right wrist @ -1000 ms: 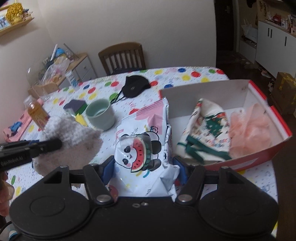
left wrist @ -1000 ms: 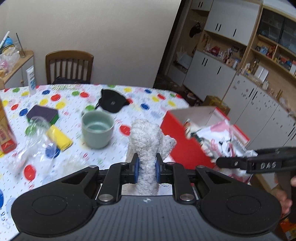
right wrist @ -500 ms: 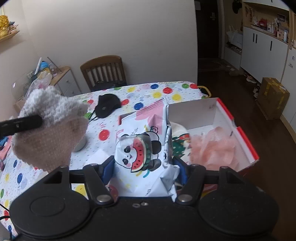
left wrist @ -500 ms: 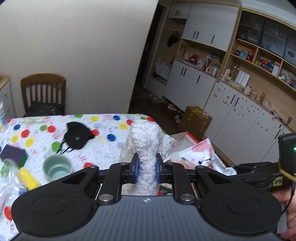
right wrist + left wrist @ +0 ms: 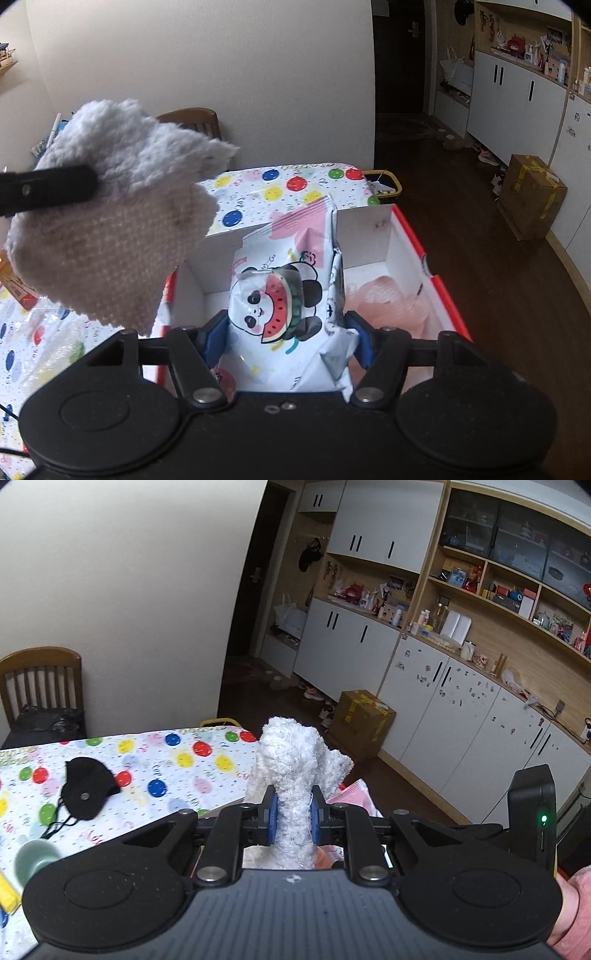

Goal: Organize soft objects
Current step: 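Carry the towel and panda bag with both grippers over the red shoebox, then lower the towel and panda bag into the box and open both grippers, then withdraw both open grippers from the box toward the table items, then grasp the bubble wrap with the left gripper while the right gripper grasps the white napkin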

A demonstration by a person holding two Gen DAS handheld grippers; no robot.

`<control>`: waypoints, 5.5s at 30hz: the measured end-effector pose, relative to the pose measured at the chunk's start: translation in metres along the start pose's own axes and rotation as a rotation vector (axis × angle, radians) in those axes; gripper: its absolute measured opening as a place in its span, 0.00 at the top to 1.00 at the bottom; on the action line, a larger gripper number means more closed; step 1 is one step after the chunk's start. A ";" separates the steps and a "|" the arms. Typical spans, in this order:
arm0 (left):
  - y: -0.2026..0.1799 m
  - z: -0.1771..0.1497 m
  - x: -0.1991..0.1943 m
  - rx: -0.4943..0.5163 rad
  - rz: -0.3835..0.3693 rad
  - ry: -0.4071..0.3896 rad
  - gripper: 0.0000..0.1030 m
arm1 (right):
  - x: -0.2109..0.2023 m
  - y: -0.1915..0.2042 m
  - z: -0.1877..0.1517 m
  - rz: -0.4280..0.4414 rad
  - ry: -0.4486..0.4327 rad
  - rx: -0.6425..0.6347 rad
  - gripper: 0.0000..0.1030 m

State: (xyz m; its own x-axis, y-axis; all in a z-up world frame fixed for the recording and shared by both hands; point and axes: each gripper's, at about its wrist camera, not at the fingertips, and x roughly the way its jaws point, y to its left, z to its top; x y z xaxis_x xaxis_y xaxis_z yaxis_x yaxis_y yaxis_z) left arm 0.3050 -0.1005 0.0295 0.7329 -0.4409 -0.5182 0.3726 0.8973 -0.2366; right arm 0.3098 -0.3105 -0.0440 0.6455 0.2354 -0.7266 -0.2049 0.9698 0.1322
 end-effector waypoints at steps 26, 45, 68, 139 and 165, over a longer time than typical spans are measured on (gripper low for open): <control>0.000 -0.061 0.139 -0.050 0.067 0.259 0.84 | 0.091 -0.047 -0.001 -0.062 0.153 -0.024 0.37; 0.016 -0.092 0.174 -0.016 0.186 0.409 0.84 | 0.102 -0.049 -0.007 -0.071 0.172 -0.066 0.35; 0.013 -0.084 0.162 -0.005 0.175 0.381 0.56 | 0.080 -0.042 0.000 -0.061 0.125 -0.145 0.22; 0.218 -0.163 -0.131 -0.110 0.300 0.109 0.02 | 0.059 0.216 -0.050 0.191 -0.037 -0.078 0.00; 0.260 -0.237 -0.078 -0.189 0.332 0.262 0.02 | 0.177 0.222 -0.069 -0.004 0.128 -0.103 0.07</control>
State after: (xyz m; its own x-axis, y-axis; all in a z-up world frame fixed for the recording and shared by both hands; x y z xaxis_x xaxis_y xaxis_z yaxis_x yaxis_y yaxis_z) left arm 0.2098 0.1718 -0.1860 0.6174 -0.1306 -0.7757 0.0139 0.9878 -0.1553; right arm 0.3281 -0.0582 -0.1896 0.5486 0.2154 -0.8078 -0.2816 0.9574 0.0640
